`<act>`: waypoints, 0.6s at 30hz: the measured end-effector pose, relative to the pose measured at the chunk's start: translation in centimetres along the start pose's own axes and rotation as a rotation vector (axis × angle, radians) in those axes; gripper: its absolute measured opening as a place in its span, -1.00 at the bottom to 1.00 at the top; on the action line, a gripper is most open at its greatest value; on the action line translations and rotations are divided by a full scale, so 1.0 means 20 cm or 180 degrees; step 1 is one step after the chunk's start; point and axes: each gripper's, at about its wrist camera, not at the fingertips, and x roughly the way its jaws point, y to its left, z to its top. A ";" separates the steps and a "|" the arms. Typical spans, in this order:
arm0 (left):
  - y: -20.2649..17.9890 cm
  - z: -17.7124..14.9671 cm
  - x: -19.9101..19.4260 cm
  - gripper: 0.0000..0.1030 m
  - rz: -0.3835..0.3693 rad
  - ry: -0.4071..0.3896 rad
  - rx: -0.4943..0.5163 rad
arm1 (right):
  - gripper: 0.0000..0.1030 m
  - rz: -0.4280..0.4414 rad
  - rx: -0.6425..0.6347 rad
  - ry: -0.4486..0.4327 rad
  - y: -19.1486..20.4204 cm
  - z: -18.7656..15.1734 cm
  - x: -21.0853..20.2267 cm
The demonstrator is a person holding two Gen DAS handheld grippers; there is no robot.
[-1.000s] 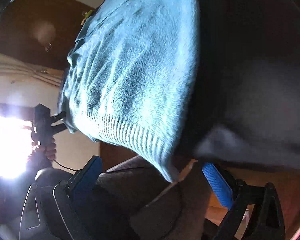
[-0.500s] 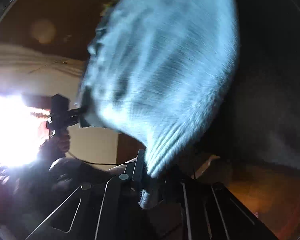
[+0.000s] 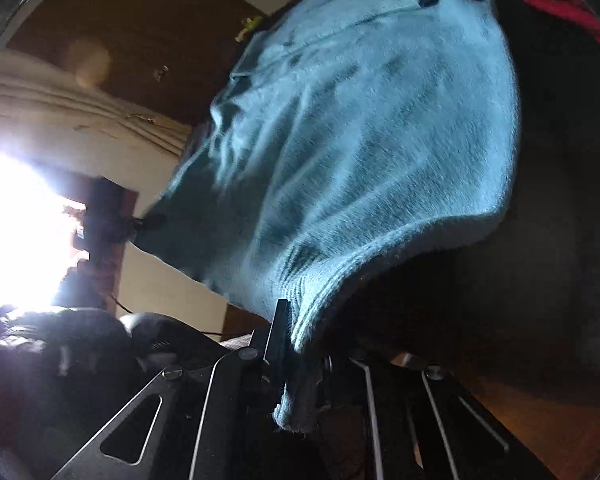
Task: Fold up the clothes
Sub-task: 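Lift the hem with both grippers and fold it toward the collar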
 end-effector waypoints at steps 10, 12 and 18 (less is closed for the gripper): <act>-0.17 0.18 -0.11 -0.75 -0.0230 -0.0263 0.0141 | -0.81 0.0138 -0.0117 -0.0289 0.07 0.08 -0.10; -0.20 0.24 -0.15 -0.75 -0.0283 -0.0347 0.0169 | -0.81 0.0182 -0.0148 -0.0418 0.11 0.13 -0.14; -0.25 0.47 -0.22 -0.75 -0.0411 -0.0622 0.0100 | -0.81 0.0129 -0.0262 -0.0873 0.20 0.32 -0.30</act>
